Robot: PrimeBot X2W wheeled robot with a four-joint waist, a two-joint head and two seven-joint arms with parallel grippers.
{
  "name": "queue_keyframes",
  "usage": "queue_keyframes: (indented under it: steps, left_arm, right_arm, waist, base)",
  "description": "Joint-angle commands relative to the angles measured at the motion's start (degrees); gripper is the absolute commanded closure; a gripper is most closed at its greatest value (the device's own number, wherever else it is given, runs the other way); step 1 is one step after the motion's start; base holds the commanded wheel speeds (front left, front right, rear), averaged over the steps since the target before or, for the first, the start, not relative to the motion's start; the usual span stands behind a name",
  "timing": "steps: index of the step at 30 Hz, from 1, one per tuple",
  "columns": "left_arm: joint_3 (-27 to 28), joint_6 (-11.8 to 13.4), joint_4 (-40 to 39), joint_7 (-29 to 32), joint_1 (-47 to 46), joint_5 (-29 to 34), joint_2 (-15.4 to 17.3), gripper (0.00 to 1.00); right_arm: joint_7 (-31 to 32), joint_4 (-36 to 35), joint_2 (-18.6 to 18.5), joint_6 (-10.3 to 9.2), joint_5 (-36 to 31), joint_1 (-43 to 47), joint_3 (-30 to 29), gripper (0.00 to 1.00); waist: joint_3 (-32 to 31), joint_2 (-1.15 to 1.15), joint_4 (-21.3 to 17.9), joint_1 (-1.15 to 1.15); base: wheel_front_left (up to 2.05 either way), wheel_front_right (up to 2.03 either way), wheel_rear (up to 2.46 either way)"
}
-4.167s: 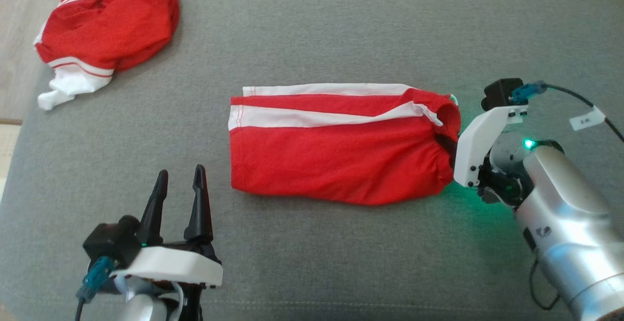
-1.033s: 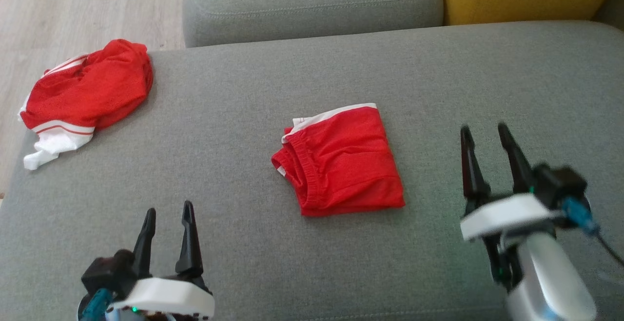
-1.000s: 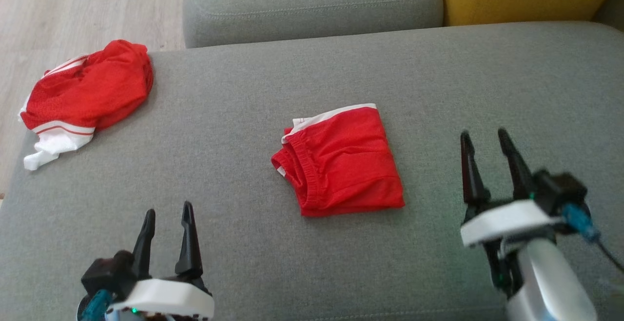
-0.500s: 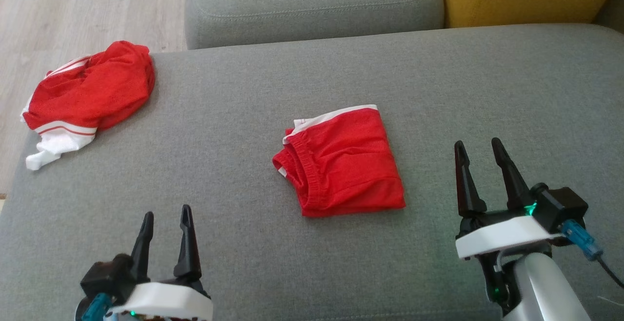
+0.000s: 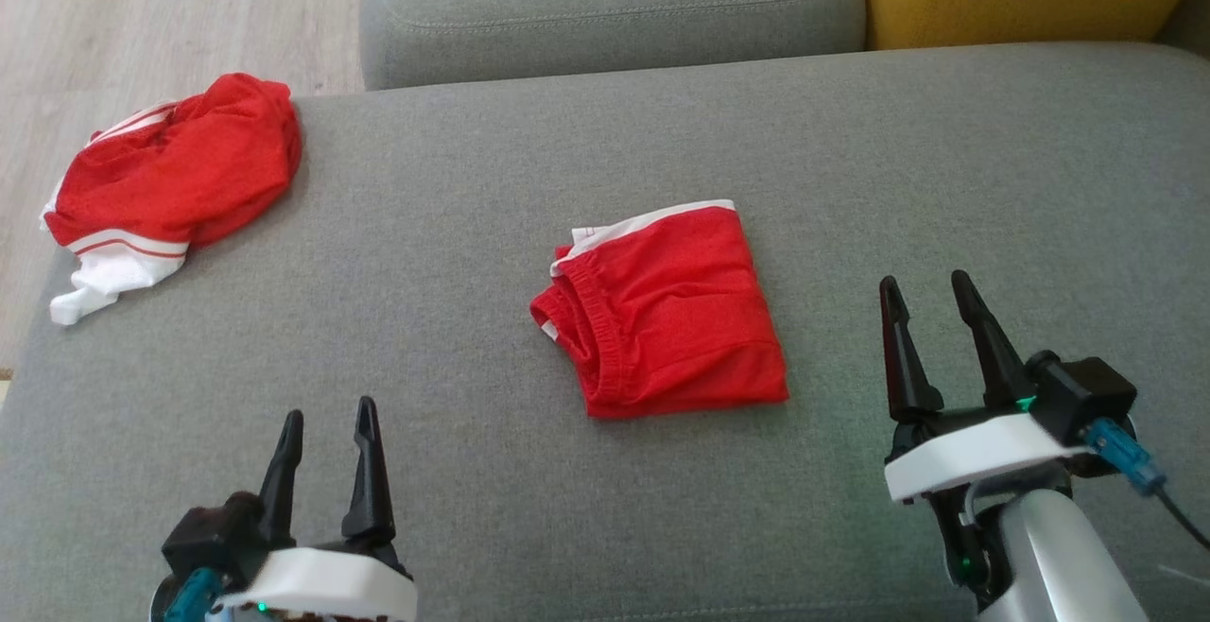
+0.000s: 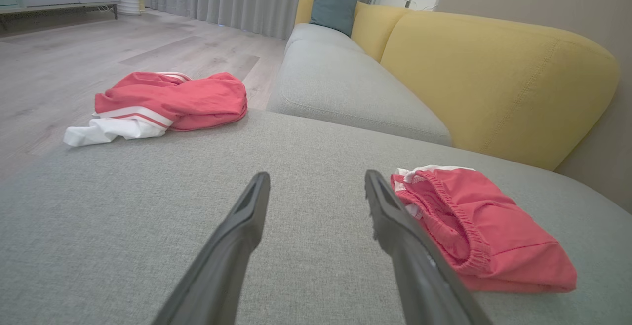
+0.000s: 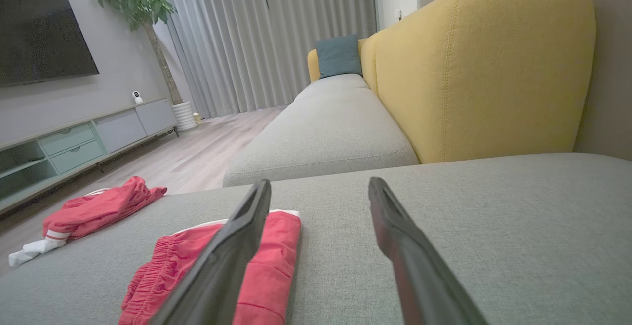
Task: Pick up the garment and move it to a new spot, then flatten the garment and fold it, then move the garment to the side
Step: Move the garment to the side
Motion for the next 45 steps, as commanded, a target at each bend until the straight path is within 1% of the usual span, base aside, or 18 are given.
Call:
queue_keyframes:
  steps: [1, 8, 13, 17, 18, 22, 26, 31, 37, 42, 43, 44, 45]
  left_arm:
    - [2.35, -0.29, -1.64, -0.71, -2.02, 0.44, -0.19, 0.00]
    - [2.64, -0.69, -1.42, -0.71, -2.13, 0.72, -0.37, 0.00]
    - [2.60, -0.93, -1.31, -0.71, -2.26, 0.88, -0.49, 0.00]
    - [2.02, -1.11, -1.51, -0.71, -2.82, 1.10, -0.57, 0.00]
    - [2.02, -1.11, -1.51, -0.71, -2.82, 1.10, -0.57, 0.00]
    - [0.86, -1.34, -2.05, -0.71, -3.78, 1.19, -0.65, 0.00]
    - [-0.29, -1.41, -2.67, -0.71, -4.83, 0.73, -0.70, 0.00]
    - [-1.76, -1.02, -2.89, -0.71, -6.54, -0.35, -0.73, 0.00]
    - [-3.25, -0.82, -2.41, -0.71, -8.21, -1.03, -0.73, 0.00]
    - [-3.58, -0.62, -2.08, -0.71, -8.41, -1.28, -0.74, 0.00]
    - [-3.60, -0.59, -2.08, -0.71, -8.44, -1.33, -0.74, 0.00]
    - [-3.62, -0.57, -2.11, -0.71, -8.50, -1.36, -0.74, 0.00]
    - [-3.62, -0.54, -2.14, -0.71, -8.58, -1.39, -0.74, 0.00]
  right_arm:
    - [-0.03, -1.61, 0.09, 0.40, -0.26, -0.53, 1.26, 0.00]
    - [0.92, -0.99, 0.09, 0.40, -0.16, -0.44, 1.43, 0.00]
    - [3.63, 0.44, 0.09, 0.40, -1.06, -0.82, 1.55, 0.00]
    - [8.85, 2.67, 0.09, 0.40, -4.16, -4.28, 1.46, 0.00]
    - [8.85, 2.67, 0.09, 0.40, -4.16, -4.28, 1.46, 0.00]
    - [16.61, 6.10, -0.15, 0.40, -6.19, -10.00, 1.65, 0.00]
    - [24.10, 10.18, -1.89, 0.40, -2.93, -16.06, 3.64, 0.00]
    - [30.89, 15.28, -4.61, 0.40, 1.52, -22.35, 6.40, 0.00]
    - [35.87, 21.50, -7.03, 0.40, 5.93, -26.52, 9.54, 0.00]
    - [38.62, 24.46, -8.50, 0.40, 9.39, -27.96, 12.70, 0.00]
    - [39.03, 24.85, -8.73, 0.40, 10.01, -28.19, 13.18, 0.05]
    - [39.40, 25.18, -8.95, 0.40, 10.57, -28.44, 13.64, 0.25]
    - [39.75, 25.51, -9.15, 0.40, 11.07, -28.69, 14.05, 0.51]
  waist:
    - [0.02, 0.00, 0.01, 0.00]
    - [-0.17, 0.00, 0.04, 0.00]
    - [-0.05, 0.00, 0.29, 0.00]
    - [0.88, 0.00, 0.95, 0.00]
    - [0.88, 0.00, 0.95, 0.00]
    - [2.34, 0.00, 2.29, 0.00]
    - [4.46, 0.00, 4.15, 0.00]
    - [7.55, 0.00, 6.63, 0.00]
    - [9.77, 0.00, 9.60, 0.00]
    - [10.05, 0.00, 10.70, 0.00]
    - [10.15, 0.00, 10.79, 0.00]
    - [10.28, 0.00, 10.85, 0.00]
    - [10.40, 0.00, 10.87, 0.00]
  base:
    - [0.00, 0.00, 0.00]
    - [0.00, 0.00, 0.00]
    - [0.00, 0.00, 0.00]
    - [0.00, 0.00, 0.00]
    - [0.00, 0.00, 0.00]
    - [0.00, 0.00, 0.00]
    - [0.00, 0.00, 0.00]
    - [0.00, 0.00, 0.00]
    - [0.00, 0.00, 0.00]
    - [0.00, 0.00, 0.00]
    - [0.00, 0.00, 0.00]
    - [0.00, 0.00, 0.00]
    - [0.00, 0.00, 0.00]
